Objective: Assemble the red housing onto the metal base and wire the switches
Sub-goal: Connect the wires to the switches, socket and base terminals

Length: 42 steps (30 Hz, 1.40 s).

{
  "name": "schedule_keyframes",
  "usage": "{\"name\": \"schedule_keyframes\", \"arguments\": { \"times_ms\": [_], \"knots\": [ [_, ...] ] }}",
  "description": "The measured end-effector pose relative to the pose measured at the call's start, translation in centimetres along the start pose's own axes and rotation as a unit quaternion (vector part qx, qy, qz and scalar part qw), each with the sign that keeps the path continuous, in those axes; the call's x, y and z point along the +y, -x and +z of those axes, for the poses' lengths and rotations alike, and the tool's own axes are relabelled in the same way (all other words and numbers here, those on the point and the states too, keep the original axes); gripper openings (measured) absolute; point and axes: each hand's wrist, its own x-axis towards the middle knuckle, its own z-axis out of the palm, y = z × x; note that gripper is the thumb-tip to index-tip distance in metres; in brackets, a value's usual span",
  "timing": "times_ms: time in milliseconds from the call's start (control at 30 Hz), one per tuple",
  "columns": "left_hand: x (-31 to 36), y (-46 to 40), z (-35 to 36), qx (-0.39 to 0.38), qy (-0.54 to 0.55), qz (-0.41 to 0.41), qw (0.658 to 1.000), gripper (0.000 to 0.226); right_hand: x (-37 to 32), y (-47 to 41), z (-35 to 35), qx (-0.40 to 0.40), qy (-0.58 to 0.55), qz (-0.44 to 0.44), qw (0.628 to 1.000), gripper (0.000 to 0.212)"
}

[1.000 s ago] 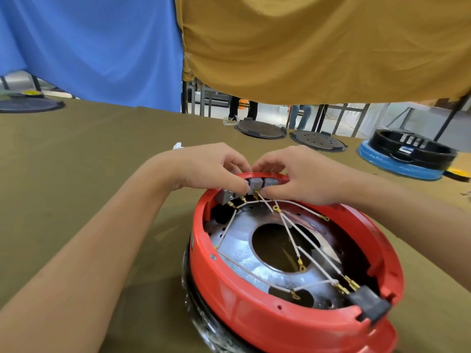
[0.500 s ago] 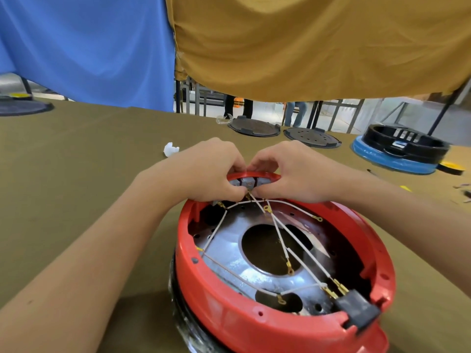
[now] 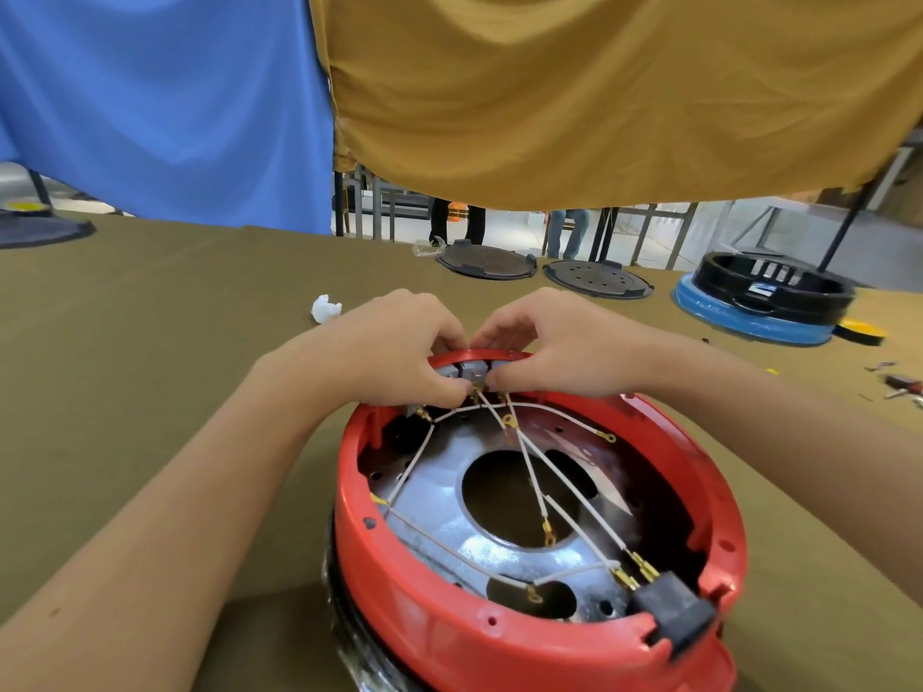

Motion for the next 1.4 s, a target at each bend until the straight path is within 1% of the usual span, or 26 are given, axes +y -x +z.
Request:
{"name": "schedule_keyframes", "arguments": {
  "times_ms": [67,200,300,367,400,433,467,533,567,633,667,733,767,800,833,867,900,933,967,1000,1033,1067,1200,1300,1367,1400],
  "knots": [
    [-0.1,0.0,-0.2,-0.025,0.026,-0.005,0.999,0.020,0.2,0.2,-0.4,0.002,-0.034,0.011,0.999,0.024],
    [-0.8,0.5,-0.8,-0.092,0.075,-0.047,0.992,0.040,1.3,1.5,-1.2,0.044,-0.087,0.044,0.994,0.026],
    [-1.1,1.0,-1.2,-0.130,0.096,-0.070,0.984,0.034,2.7,2.9,-1.2,0.040,-0.143,0.084,0.985,0.021],
    [-1.0,1.0,-1.1,-0.121,0.110,-0.072,0.984,0.029,3.3,3.6,-0.5,0.031,-0.187,0.096,0.977,0.019],
    [-1.0,0.9,-1.1,-0.109,0.117,-0.073,0.984,0.028,3.6,3.8,0.0,0.042,-0.206,0.096,0.973,0.018],
    [-1.0,0.8,-1.1,-0.093,0.123,-0.075,0.985,0.028,3.9,3.8,0.6,0.076,-0.237,0.096,0.964,0.018],
    [-1.2,0.6,-1.0,-0.073,0.126,-0.079,0.986,0.027,4.4,3.7,0.9,0.131,-0.284,0.101,0.944,0.018],
    [-1.7,0.3,-0.7,-0.011,0.121,-0.096,0.988,0.026,5.6,3.7,1.3,0.256,-0.400,0.127,0.871,0.020],
    [-2.1,0.1,-0.5,0.028,0.116,-0.107,0.987,0.025,6.4,3.8,1.2,0.310,-0.424,0.143,0.839,0.022],
    [-2.7,-0.3,0.0,0.086,0.124,-0.126,0.980,0.026,8.2,4.3,0.9,0.376,-0.399,0.188,0.815,0.026],
    [-3.0,-0.4,0.2,0.096,0.145,-0.136,0.975,0.026,9.2,4.6,0.9,0.398,-0.385,0.217,0.804,0.033],
    [-3.3,-0.5,0.2,0.093,0.204,-0.161,0.961,0.021,10.8,5.0,0.9,0.427,-0.378,0.271,0.776,0.051],
    [-3.4,-0.5,0.3,0.084,0.230,-0.170,0.955,0.016,11.4,5.2,0.9,0.441,-0.375,0.287,0.764,0.052],
    [-3.4,-0.6,0.3,0.073,0.246,-0.175,0.950,0.015,11.8,5.3,1.0,0.456,-0.360,0.294,0.759,0.047],
    [-3.4,-0.7,0.4,0.067,0.255,-0.179,0.948,0.019,12.1,5.4,1.1,0.462,-0.328,0.297,0.768,0.039],
    [-3.3,-0.7,0.5,0.065,0.262,-0.183,0.945,0.023,12.3,5.3,1.3,0.454,-0.279,0.295,0.793,0.029],
    [-3.1,-0.8,0.6,0.068,0.272,-0.187,0.942,0.025,12.2,5.2,1.6,0.422,-0.219,0.291,0.830,0.022],
    [-3.0,-0.9,0.8,0.073,0.283,-0.189,0.937,0.026,11.9,5.1,1.9,0.367,-0.156,0.289,0.870,0.021],
    [-2.9,-1.0,0.9,0.080,0.294,-0.190,0.933,0.026,11.6,4.8,2.4,0.304,-0.102,0.283,0.904,0.025],
    [-2.9,-1.0,0.9,0.087,0.298,-0.191,0.931,0.025,11.4,4.5,2.9,0.245,-0.053,0.277,0.928,0.028],
    [-2.9,-1.1,1.0,0.094,0.299,-0.190,0.930,0.025,11.2,4.2,3.3,0.205,-0.010,0.277,0.939,0.029],
    [-2.9,-1.1,1.0,0.098,0.298,-0.190,0.930,0.025,10.9,4.0,3.5,0.189,0.023,0.279,0.941,0.027],
    [-2.8,-1.1,1.2,0.100,0.303,-0.188,0.929,0.025,10.1,3.6,3.4,0.168,0.099,0.296,0.935,0.012],
    [-2.7,-1.1,1.1,0.095,0.301,-0.186,0.930,0.024,9.5,3.4,3.7,0.122,0.192,0.266,0.937,0.011],
    [-2.6,-1.0,1.2,0.095,0.299,-0.182,0.932,0.024,9.6,3.3,4.1,0.112,0.177,0.268,0.940,0.011],
    [-2.6,-1.0,1.2,0.096,0.297,-0.180,0.933,0.023,9.7,3.4,4.2,0.130,0.147,0.275,0.941,0.013]
  ]
}}
